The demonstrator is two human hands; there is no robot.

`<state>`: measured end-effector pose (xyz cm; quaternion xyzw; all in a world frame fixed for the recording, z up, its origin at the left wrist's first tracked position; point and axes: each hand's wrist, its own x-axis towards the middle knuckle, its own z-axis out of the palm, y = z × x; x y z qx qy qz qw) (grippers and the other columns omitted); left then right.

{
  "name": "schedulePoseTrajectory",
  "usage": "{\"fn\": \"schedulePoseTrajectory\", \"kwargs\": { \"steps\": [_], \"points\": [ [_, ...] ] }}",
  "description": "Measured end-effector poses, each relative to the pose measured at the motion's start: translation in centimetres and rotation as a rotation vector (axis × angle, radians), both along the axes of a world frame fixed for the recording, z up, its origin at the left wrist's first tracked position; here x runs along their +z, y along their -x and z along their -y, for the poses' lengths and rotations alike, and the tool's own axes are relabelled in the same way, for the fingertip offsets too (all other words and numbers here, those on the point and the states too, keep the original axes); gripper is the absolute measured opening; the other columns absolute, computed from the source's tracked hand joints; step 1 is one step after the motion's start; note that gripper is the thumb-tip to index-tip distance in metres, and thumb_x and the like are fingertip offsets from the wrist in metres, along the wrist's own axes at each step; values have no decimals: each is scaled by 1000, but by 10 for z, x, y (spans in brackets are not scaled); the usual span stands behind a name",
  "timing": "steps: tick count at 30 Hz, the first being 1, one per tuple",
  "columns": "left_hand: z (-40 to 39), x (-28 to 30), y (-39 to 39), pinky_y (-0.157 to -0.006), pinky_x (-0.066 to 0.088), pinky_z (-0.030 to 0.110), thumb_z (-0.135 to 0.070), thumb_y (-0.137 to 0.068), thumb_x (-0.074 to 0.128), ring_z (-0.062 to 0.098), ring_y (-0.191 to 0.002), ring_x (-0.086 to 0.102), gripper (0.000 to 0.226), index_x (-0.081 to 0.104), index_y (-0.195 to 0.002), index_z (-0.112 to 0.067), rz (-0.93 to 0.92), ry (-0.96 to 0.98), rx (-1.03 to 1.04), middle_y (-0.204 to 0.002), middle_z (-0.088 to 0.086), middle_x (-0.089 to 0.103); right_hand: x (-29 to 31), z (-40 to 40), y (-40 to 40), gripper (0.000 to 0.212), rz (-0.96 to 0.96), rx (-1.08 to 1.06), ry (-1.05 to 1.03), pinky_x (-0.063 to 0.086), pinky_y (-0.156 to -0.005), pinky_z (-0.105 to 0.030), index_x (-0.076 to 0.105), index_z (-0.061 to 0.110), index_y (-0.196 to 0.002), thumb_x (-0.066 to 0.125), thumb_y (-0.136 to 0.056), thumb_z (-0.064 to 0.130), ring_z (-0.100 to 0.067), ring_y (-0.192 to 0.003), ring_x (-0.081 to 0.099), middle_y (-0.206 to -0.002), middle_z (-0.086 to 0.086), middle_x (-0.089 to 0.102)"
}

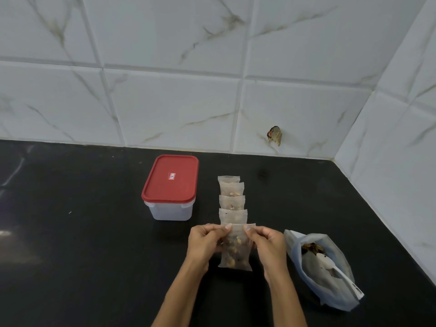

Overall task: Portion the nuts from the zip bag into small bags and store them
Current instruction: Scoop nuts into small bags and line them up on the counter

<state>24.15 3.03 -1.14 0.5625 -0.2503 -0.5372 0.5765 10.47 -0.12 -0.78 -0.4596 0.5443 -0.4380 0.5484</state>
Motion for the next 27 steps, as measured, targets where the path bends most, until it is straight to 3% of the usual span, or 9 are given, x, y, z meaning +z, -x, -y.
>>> {"fn": "schedulePoseTrajectory", "kwargs": {
  "steps": [4,9,21,27],
  "points": [
    [4,-12,3,-67,59,32,-10,-85,69,24,-80,73,12,74,-75,-3,46,-26,26,-83,14,73,-10,2,1,10,-65,-63,2,52,-65,-24,72,11,-76,68,-85,13,-16,-75,69,-73,-3,73],
    [10,-29,1,-82,57,44,-15,-86,70,27,-87,69,16,76,-72,-11,222,-52,48,-88,12,70,-27,9,-3,18,-215,-118,-12,55,-76,-33,71,18,-72,65,-88,23,-14,-78,68,-73,0,71],
    [15,-40,-5,-75,55,28,-25,-89,66,12,-79,67,17,72,-73,-24,498,-58,58,-79,-3,70,-47,20,-10,15,-404,-150,93,43,-73,-22,72,14,-92,64,-89,26,-3,-77,56,-86,3,65],
    [20,-43,-11,-76,57,29,-26,-83,73,10,-80,68,11,74,-73,-22,463,-107,69,-79,-4,72,-50,23,-11,15,-411,-150,118,45,-77,-21,73,13,-96,67,-86,23,-1,-79,57,-87,6,64]
  ]
}}
